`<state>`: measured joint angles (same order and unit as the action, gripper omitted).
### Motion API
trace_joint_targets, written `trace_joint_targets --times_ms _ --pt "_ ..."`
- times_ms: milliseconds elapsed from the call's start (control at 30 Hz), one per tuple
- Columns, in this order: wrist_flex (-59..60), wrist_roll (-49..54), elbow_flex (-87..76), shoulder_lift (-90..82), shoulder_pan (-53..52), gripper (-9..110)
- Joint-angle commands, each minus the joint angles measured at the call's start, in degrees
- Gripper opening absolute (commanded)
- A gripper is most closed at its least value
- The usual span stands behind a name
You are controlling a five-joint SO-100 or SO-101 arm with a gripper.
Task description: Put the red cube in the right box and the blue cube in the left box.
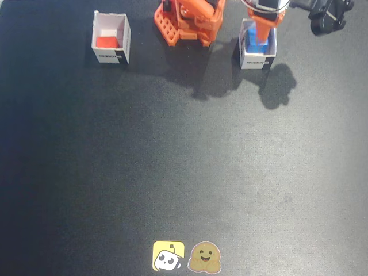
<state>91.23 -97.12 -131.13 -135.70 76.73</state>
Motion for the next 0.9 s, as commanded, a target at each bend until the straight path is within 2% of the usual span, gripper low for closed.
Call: trace_joint_targets --times_ms 0,133,233,500,667,867 --pt "-1.0 -0.1 0.5 0.0 -1.4 0" --pt "-2.4 1.6 1.8 2.7 -6.8 0" --pt "-1.6 -0.9 3.1 2.3 -12.7 0" --pt "-0.6 -1.3 -0.6 -9.1 -36.7 0" --pt "-1.8 8.0 -3.1 -17.4 -53.4 0" --pt "-9.0 17.5 -6.1 -17.5 -70.1 0"
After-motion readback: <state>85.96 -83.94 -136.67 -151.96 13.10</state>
